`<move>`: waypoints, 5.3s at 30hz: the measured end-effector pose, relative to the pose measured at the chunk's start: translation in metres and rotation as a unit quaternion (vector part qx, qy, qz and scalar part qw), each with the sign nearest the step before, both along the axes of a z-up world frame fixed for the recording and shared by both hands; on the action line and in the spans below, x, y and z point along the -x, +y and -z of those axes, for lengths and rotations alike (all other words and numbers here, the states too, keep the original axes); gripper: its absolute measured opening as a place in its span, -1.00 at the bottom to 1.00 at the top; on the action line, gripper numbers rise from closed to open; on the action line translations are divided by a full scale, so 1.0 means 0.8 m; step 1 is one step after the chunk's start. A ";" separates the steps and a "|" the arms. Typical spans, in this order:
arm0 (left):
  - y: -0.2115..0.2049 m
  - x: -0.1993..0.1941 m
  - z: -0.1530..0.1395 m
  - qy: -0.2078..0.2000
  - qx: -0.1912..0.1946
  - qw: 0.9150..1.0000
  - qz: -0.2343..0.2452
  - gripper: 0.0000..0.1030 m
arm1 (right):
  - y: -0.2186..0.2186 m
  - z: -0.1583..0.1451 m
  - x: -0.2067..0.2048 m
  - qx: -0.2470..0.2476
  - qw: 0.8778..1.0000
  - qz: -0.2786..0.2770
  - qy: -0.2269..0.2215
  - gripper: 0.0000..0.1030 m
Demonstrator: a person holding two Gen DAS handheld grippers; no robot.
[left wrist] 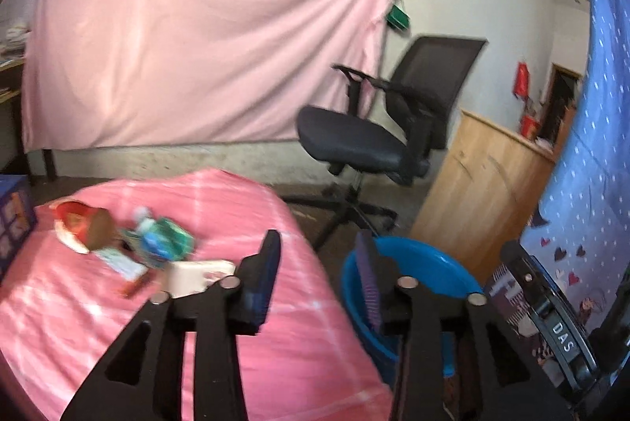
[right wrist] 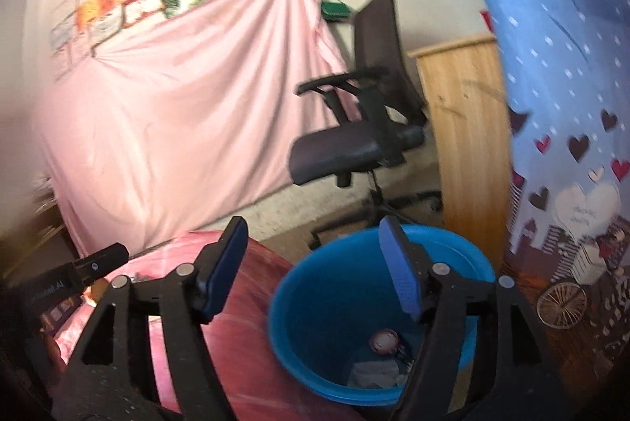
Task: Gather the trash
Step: 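Carry the lid and packet over the blue basin and open both tools, then move both open tools back over the bed, then grasp the small orange pen with the left tool while the right tool grasps the beige phone case, then carry the pen and phone case over the blue basin and open both tools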
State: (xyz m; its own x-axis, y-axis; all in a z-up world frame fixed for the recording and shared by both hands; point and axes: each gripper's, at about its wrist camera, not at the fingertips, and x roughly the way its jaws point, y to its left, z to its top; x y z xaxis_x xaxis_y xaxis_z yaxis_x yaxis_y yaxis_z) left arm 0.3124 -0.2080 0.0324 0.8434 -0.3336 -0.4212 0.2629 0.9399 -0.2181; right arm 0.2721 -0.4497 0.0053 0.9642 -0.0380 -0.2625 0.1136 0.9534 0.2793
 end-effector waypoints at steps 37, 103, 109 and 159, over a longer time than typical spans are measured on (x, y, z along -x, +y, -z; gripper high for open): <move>0.238 0.111 0.056 -0.096 -0.067 0.964 -0.238 0.96 | 0.245 -0.002 0.007 0.168 0.964 -0.194 -0.074 1.00; 0.160 -0.029 0.091 0.094 -0.053 0.994 -0.028 -0.87 | 0.193 0.060 -0.123 0.091 0.961 -0.214 0.151 -0.72; 0.135 0.000 0.058 0.035 -0.049 0.998 -0.032 -0.87 | 0.171 0.026 -0.083 0.109 0.977 -0.174 0.054 -0.72; -0.158 -0.065 0.078 0.111 -0.032 0.981 0.154 -0.86 | -0.065 0.054 -0.037 -0.001 0.985 0.105 0.136 -0.63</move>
